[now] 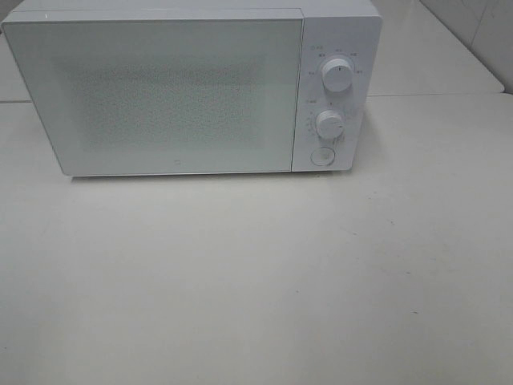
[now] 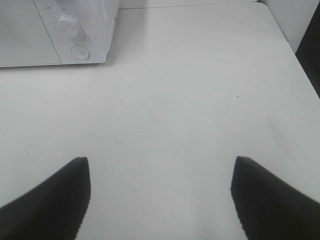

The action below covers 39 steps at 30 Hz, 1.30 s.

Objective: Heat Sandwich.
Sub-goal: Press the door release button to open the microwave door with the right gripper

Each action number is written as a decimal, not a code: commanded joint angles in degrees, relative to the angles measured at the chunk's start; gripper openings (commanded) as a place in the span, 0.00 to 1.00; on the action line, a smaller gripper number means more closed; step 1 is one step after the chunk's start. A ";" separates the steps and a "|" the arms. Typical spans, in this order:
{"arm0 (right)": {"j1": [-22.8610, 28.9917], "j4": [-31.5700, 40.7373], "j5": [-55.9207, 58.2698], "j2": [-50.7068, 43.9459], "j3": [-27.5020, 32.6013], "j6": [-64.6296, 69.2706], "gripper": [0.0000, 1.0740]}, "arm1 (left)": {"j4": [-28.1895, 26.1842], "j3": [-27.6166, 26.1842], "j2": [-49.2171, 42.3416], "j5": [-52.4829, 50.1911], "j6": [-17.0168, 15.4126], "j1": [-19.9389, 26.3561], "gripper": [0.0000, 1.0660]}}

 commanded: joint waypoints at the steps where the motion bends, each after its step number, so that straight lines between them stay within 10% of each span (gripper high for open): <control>1: -0.46 0.11 -0.23 -1.55 0.29 0.00 0.71 | 0.23 0.17 -1.15 -0.69 -0.06 -0.06 0.92; 18: -0.40 0.11 -3.21 -1.15 -1.20 0.00 0.71 | 0.23 0.17 -1.09 -0.69 -0.11 -0.06 0.92; 39: -0.34 -0.11 -29.62 22.12 0.52 -2.35 0.73 | 0.23 0.17 -1.09 -0.69 -0.11 -0.06 0.92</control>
